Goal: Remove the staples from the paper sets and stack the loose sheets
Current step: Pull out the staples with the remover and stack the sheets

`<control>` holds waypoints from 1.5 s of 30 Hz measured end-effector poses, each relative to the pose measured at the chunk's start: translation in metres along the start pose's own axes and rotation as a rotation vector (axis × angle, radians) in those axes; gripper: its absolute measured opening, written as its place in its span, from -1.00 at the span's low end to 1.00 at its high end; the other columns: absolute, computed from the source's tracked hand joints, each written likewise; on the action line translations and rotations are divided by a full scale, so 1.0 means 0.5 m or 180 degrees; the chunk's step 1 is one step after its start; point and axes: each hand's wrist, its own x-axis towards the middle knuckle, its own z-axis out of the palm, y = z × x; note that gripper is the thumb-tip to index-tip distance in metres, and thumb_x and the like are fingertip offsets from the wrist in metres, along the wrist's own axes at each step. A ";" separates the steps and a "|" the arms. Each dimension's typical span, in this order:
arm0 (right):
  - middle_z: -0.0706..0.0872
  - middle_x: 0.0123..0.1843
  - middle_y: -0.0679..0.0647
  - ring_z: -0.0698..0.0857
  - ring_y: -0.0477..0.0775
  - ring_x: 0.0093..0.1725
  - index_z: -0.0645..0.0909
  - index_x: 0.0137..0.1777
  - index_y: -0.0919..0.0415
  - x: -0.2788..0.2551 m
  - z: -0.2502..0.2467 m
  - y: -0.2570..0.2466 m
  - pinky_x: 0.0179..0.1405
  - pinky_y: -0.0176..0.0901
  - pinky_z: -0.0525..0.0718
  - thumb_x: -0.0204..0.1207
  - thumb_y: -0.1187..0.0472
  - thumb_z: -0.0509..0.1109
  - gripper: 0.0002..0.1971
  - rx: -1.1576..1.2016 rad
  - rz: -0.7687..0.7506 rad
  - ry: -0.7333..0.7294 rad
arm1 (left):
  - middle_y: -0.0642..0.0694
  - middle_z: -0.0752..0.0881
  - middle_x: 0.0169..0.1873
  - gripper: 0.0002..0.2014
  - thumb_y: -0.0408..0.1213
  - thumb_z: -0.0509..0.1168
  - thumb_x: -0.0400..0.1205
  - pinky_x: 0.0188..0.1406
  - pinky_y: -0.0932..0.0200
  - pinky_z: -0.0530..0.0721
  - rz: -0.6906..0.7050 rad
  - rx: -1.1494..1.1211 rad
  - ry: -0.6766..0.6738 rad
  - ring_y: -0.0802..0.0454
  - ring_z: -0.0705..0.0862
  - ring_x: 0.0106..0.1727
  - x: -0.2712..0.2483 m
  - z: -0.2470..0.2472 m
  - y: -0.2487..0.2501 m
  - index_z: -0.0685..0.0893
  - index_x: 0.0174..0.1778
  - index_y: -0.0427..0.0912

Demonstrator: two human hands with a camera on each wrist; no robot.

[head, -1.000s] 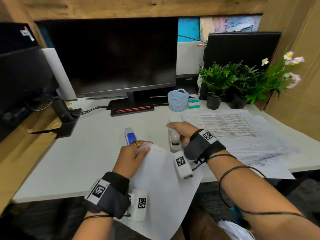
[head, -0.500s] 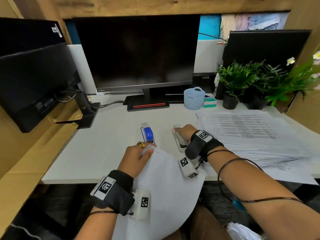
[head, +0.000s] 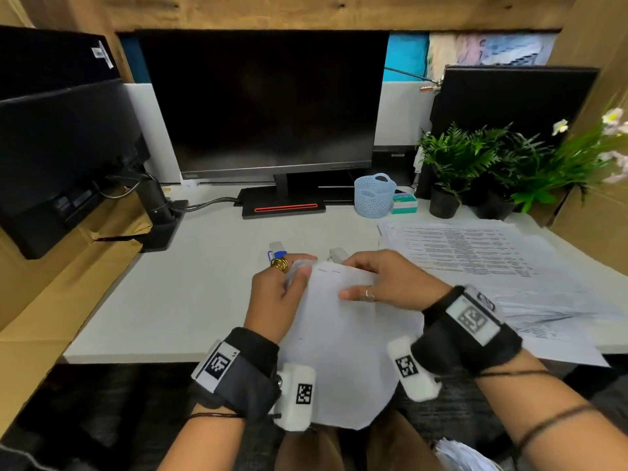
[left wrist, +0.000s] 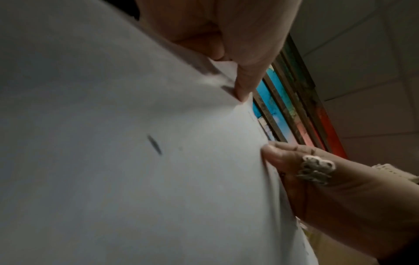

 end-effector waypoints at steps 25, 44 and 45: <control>0.83 -0.12 0.09 0.79 -0.01 -0.23 0.81 -0.21 0.25 -0.318 -0.049 0.165 -0.42 -0.13 0.66 0.31 0.45 0.58 -0.87 -0.1548 -0.2204 0.2884 | 0.00 0.71 -0.18 -0.78 -0.21 0.41 0.50 -0.05 0.33 0.60 0.1724 -0.0660 -0.0565 0.17 0.67 -0.11 -0.078 0.202 0.112 0.80 -0.24 -0.32; 0.81 -0.05 0.22 0.72 0.29 0.02 0.79 0.05 0.09 -0.480 -0.092 0.461 -0.07 -0.15 0.56 0.47 0.49 0.31 -0.65 -0.1695 0.1954 0.0668 | -0.10 0.56 0.32 -0.44 0.28 0.18 0.49 0.43 -0.03 0.34 0.1891 0.1081 -0.1897 -0.08 0.32 0.42 -0.032 0.503 0.087 0.70 0.21 -0.02; 0.81 0.00 0.19 0.73 0.27 0.06 0.79 0.06 0.09 -0.493 -0.082 0.489 0.03 -0.15 0.60 0.46 0.51 0.29 -0.61 -0.1612 0.2064 0.0618 | -0.14 0.46 0.43 -0.39 0.32 0.09 0.52 0.52 -0.20 0.16 0.1803 0.1474 -0.2080 -0.14 0.23 0.51 -0.029 0.518 0.091 0.59 0.35 0.03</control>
